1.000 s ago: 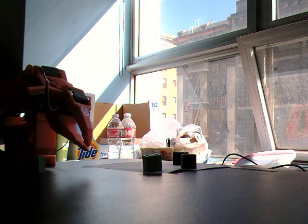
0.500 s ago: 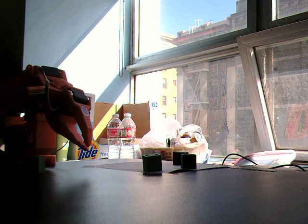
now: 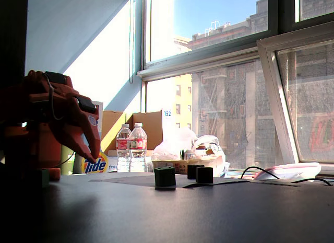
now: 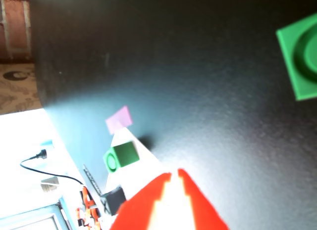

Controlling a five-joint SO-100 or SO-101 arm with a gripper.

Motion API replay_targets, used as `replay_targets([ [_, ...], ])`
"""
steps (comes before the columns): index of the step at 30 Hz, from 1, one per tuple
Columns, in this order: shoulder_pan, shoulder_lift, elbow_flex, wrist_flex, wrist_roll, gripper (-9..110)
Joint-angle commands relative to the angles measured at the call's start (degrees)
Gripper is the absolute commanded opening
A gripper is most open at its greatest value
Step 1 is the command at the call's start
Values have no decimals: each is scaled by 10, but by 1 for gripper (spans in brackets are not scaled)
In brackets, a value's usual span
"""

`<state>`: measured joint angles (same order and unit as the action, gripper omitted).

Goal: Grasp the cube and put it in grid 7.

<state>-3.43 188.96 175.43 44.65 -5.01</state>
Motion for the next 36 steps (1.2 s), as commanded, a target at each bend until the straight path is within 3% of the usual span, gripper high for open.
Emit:
replay_targets([
  [1, -2, 3, 39, 3, -1, 0],
  [22, 33, 4, 25, 16, 7, 0],
  [31, 56, -87, -167, 90, -1, 0],
  [36, 99, -186, -337, 156, -82, 1],
])
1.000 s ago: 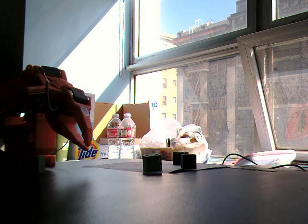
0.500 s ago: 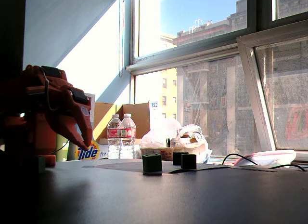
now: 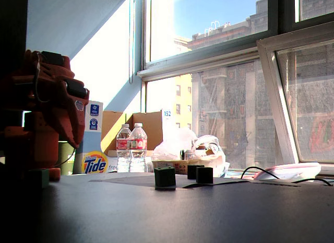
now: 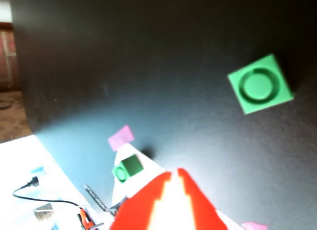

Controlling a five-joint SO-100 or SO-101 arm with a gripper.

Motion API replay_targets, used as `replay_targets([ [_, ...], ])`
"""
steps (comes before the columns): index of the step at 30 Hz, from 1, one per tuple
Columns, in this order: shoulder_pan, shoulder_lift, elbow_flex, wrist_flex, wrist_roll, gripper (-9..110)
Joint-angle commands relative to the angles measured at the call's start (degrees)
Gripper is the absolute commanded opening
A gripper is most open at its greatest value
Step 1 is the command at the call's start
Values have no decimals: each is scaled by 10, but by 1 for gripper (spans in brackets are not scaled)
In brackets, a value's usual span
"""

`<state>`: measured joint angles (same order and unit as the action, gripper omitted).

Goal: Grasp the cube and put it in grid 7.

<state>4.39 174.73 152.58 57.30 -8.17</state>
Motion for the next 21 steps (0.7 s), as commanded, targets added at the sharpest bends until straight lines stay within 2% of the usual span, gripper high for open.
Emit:
replay_targets([
  [1, 33, -67, -140, 49, -91, 3],
  [4, 76, -142, -200, 96, -215, 11],
  [11, 167, -278, -237, 173, -432, 23],
  [14, 196, -304, -235, 182, -484, 28],
  [21, 240, -341, -192, 111, -536, 35],
])
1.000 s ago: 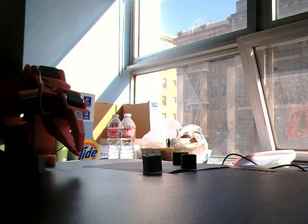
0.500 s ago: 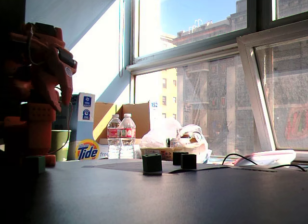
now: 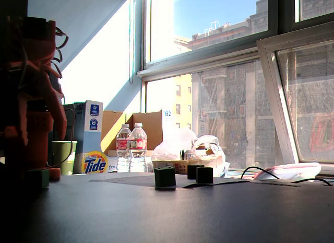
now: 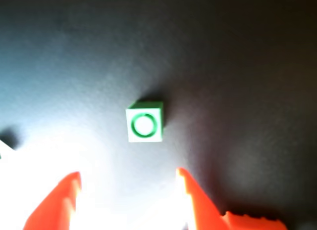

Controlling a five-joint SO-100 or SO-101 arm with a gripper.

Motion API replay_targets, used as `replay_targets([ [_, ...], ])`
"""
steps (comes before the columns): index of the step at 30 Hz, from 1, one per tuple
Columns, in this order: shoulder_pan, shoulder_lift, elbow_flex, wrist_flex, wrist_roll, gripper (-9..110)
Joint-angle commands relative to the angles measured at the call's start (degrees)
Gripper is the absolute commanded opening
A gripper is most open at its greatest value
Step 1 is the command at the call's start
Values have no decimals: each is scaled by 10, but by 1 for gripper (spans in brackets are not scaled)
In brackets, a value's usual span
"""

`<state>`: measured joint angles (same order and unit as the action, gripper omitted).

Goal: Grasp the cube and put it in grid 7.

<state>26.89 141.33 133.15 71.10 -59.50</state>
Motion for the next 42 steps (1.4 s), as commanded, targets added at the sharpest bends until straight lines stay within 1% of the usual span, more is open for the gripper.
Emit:
replay_targets([
  [1, 25, -15, 11, -49, -28, 35],
  [5, 52, -56, 61, -138, -40, 35],
  [11, 46, -68, 147, -258, -40, 34],
  [16, 30, -46, 170, -291, -32, 31],
  [19, 19, -28, 174, -292, -19, 24],
  [24, 4, -1, 175, -283, 8, 0],
  [31, -24, 31, 183, -265, 22, 0],
  [33, -50, 54, 156, -226, 40, 0],
  [36, -122, 108, 76, -125, 84, 0],
  [39, -244, 145, -27, -24, 143, 0],
  [42, -388, 150, -102, 25, 188, 0],
])
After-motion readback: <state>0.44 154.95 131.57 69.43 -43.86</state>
